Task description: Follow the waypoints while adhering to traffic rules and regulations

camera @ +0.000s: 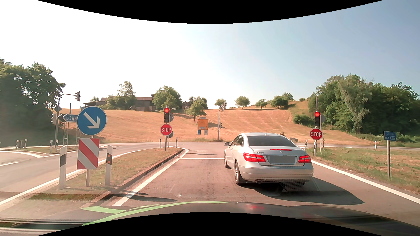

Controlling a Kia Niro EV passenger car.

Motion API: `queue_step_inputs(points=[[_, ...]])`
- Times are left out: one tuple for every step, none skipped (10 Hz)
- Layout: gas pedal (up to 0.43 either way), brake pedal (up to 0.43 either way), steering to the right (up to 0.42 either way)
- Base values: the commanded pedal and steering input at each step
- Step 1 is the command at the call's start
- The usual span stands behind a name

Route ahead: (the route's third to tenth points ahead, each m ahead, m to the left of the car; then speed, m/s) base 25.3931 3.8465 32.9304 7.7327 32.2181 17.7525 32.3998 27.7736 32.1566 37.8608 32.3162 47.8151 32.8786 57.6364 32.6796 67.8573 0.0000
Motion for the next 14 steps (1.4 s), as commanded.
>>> queue_step_inputs(points=[[0.0, 0.409, 0.001], [0.0, 0.409, 0.001], [0.0, 0.409, 0.001], [0.0, 0.409, 0.001], [0.0, 0.409, 0.001], [0.0, 0.409, 0.001], [0.0, 0.402, 0.001], [0.0, 0.409, 0.001], [0.0, 0.409, 0.001], [0.0, 0.409, 0.001], [0.0, 0.409, 0.001], [0.0, 0.409, 0.001], [0.0, 0.409, 0.001], [0.0, 0.409, 0.001]])
